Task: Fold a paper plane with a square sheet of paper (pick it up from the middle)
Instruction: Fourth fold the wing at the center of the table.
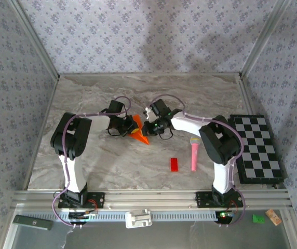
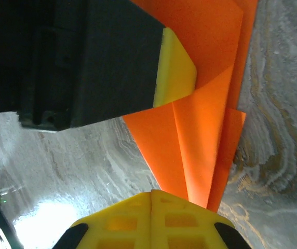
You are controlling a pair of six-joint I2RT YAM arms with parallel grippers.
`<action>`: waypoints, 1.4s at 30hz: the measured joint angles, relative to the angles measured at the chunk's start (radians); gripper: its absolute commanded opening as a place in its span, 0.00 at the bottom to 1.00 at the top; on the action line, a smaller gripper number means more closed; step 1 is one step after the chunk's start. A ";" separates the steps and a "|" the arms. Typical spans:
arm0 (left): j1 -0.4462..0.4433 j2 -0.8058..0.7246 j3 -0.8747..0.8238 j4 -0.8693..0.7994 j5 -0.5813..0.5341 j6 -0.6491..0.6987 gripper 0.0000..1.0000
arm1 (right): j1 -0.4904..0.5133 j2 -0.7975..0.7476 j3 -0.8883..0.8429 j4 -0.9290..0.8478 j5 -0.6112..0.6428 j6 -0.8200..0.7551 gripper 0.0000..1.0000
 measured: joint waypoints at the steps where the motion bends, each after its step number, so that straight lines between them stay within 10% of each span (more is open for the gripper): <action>1: 0.000 0.000 0.000 0.000 0.000 0.000 0.08 | 0.003 0.014 0.003 -0.002 0.002 0.000 0.05; 42: -0.069 -0.031 -0.022 -0.019 0.035 0.147 0.07 | -0.011 0.097 0.032 -0.067 0.007 -0.007 0.02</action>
